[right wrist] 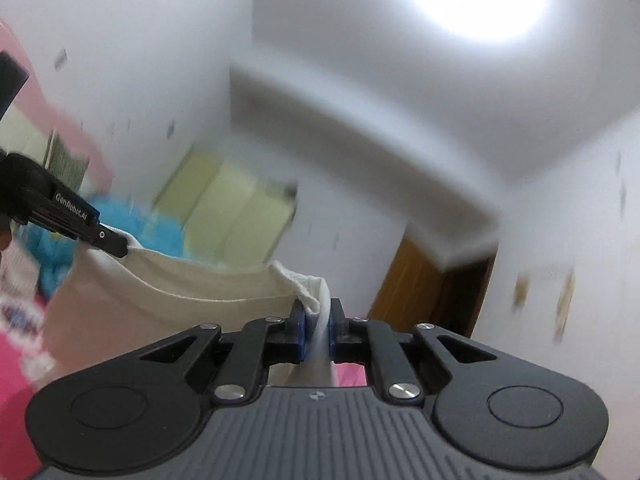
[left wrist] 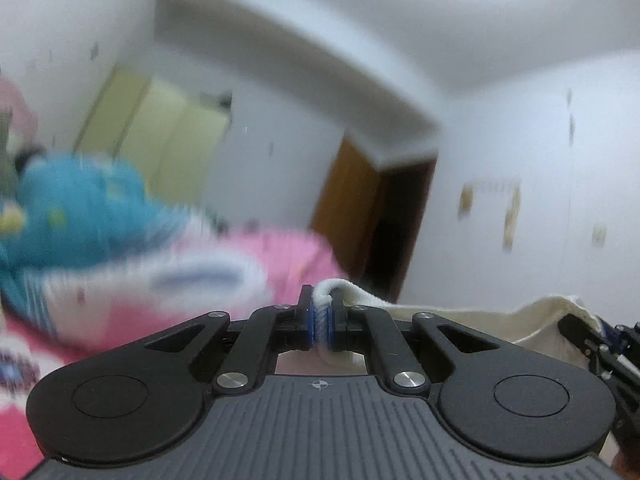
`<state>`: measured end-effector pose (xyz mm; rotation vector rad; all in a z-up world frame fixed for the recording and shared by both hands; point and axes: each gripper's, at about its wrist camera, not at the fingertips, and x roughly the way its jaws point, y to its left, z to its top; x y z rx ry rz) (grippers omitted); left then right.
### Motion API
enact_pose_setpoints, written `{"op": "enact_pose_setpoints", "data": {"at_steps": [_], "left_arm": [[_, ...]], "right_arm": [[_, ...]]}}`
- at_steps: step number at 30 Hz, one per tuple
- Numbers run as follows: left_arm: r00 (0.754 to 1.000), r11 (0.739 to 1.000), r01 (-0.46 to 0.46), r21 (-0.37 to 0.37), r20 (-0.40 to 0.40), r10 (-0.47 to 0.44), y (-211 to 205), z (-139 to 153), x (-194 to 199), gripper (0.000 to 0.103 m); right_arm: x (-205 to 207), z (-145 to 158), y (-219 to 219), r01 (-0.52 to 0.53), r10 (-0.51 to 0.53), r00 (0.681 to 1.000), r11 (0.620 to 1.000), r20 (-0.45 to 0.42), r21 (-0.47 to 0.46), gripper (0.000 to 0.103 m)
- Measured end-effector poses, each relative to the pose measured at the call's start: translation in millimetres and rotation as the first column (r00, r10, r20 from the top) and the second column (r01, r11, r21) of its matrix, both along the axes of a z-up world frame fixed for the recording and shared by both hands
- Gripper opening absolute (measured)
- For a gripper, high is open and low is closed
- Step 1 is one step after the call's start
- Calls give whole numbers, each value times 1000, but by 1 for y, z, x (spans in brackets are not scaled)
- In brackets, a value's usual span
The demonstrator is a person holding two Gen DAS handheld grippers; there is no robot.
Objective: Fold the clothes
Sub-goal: 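Raise the sweatshirt high with both tools to shake it out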
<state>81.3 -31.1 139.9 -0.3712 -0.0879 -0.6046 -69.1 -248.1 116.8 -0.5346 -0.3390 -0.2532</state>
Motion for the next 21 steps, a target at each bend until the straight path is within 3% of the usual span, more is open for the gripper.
{"op": "enact_pose_setpoints", "data": {"at_steps": [4, 9, 16, 21], "left_arm": [[995, 994, 1, -110, 98, 9, 30, 50, -42, 4], [971, 990, -34, -140, 229, 66, 45, 87, -96, 4], [940, 981, -64, -183, 321, 121, 55, 98, -155, 4], [912, 975, -78, -207, 379, 154, 59, 112, -169, 4]], "right_arm": [[-30, 43, 19, -40, 46, 984, 998, 173, -38, 10], [-69, 81, 38, -98, 109, 940, 994, 324, -50, 10], [-112, 96, 48, -145, 172, 892, 985, 418, -95, 10], [-123, 102, 57, -137, 188, 860, 981, 474, -140, 11]]}}
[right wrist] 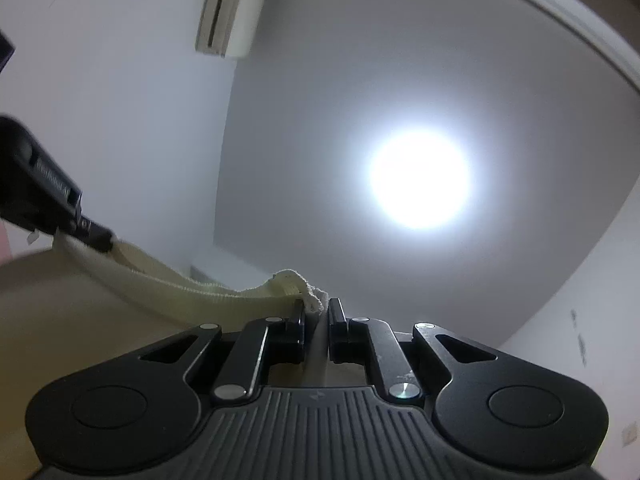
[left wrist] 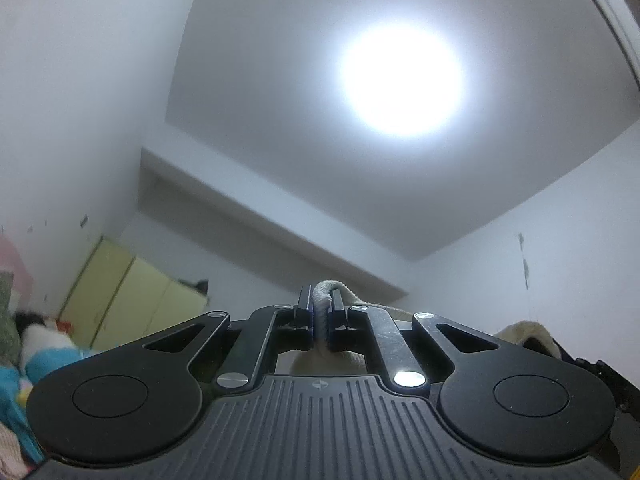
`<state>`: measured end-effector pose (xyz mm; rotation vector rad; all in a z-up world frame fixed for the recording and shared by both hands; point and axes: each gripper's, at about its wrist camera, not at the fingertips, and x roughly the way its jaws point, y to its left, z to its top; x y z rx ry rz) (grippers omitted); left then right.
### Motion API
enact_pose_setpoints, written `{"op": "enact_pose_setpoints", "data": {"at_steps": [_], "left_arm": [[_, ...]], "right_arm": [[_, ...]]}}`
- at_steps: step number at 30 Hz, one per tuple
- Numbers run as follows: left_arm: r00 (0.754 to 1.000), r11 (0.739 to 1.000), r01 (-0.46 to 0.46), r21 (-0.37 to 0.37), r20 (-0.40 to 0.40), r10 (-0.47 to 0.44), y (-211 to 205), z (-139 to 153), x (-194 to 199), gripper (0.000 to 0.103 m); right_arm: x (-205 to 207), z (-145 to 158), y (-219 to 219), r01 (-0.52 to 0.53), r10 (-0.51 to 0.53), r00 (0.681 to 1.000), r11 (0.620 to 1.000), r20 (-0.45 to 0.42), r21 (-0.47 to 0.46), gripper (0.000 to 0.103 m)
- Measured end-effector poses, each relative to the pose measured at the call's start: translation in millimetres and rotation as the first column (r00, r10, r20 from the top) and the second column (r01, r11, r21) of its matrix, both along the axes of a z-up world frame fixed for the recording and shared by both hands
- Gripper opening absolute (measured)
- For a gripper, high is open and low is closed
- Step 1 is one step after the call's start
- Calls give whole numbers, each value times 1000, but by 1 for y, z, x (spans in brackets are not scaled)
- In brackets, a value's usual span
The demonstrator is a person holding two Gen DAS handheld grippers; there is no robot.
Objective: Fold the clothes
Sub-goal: 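Raise the sweatshirt high with both tools to shake it out, then lay the sweatshirt flat on the bed and open both tools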
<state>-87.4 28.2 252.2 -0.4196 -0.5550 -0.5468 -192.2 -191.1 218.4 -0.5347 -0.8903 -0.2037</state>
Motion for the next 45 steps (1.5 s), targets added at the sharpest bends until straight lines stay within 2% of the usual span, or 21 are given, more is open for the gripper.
{"op": "enact_pose_setpoints", "data": {"at_steps": [7, 11, 13, 17, 19, 21, 22, 23, 24, 25, 26, 27, 29, 30, 31, 32, 37, 40, 41, 43, 45], "left_arm": [[998, 998, -67, 15, -13, 68, 2, 3, 15, 4], [993, 995, -99, 30, -64, 101, -3, -5, 45, 4], [987, 994, -106, 40, -113, 110, -7, -10, 80, 4], [961, 987, -132, 95, -230, 151, -18, -27, 170, 4], [935, 981, -130, 141, -313, 169, -27, -44, 227, 4], [894, 972, -111, 208, -406, 189, -35, -72, 285, 8], [860, 966, -98, 241, -469, 204, -38, -95, 315, 10], [816, 959, -79, 272, -535, 219, -42, -122, 343, 18], [766, 952, -58, 301, -597, 236, -46, -148, 372, 22], [714, 942, -52, 330, -648, 267, -44, -173, 392, 29], [658, 933, -52, 356, -691, 300, -42, -200, 406, 31], [598, 925, -47, 378, -731, 329, -41, -229, 420, 31], [483, 927, -9, 374, -810, 331, -27, -272, 439, 31], [435, 933, 10, 361, -841, 321, -19, -290, 442, 31], [406, 938, 22, 347, -860, 309, -11, -301, 441, 31], [393, 941, 31, 338, -869, 300, -2, -306, 437, 31], [396, 942, 104, 318, -882, 254, 34, -282, 389, 44], [408, 925, 170, 339, -879, 247, 45, -261, 347, 53], [410, 914, 202, 352, -878, 248, 46, -256, 329, 59], [399, 891, 272, 363, -885, 238, 50, -253, 287, 63], [368, 870, 341, 355, -903, 224, 49, -258, 250, 64]], "right_arm": [[18, 0, 6, -32, 32, 999, 999, -3, 9, 11], [54, -9, 11, -14, 14, 999, 1000, -50, 1, 11], [80, -15, 12, 2, -2, 997, 1000, -82, -6, 11], [176, -33, 7, 57, -60, 980, 998, -192, -18, 11], [235, -52, -1, 86, -87, 954, 996, -288, -16, 11], [294, -71, -10, 115, -112, 916, 993, -384, -17, 11], [328, -88, -15, 131, -125, 881, 991, -456, -18, 11], [363, -106, -20, 148, -136, 838, 989, -529, -20, 15], [395, -126, -25, 160, -142, 777, 987, -613, -26, 23], [429, -153, -33, 173, -138, 693, 985, -707, -23, 32], [460, -183, -43, 186, -123, 589, 982, -799, -15, 53], [479, -212, -56, 203, -83, 488, 979, -869, 21, 55], [512, -270, -84, 250, 22, 278, 964, -960, 95, 54], [513, -285, -96, 274, 83, 230, 950, -970, 147, 54], [511, -296, -108, 298, 146, 196, 933, -970, 201, 54], [508, -308, -119, 325, 209, 164, 911, -964, 253, 54], [448, -261, -131, 326, 412, 139, 840, -900, 435, 60], [394, -243, -151, 334, 559, 91, 763, -824, 554, 75], [376, -242, -159, 342, 610, 65, 730, -790, 592, 77], [337, -246, -172, 367, 703, 9, 659, -711, 657, 78], [297, -257, -180, 401, 776, -41, 590, -630, 700, 81]]}}
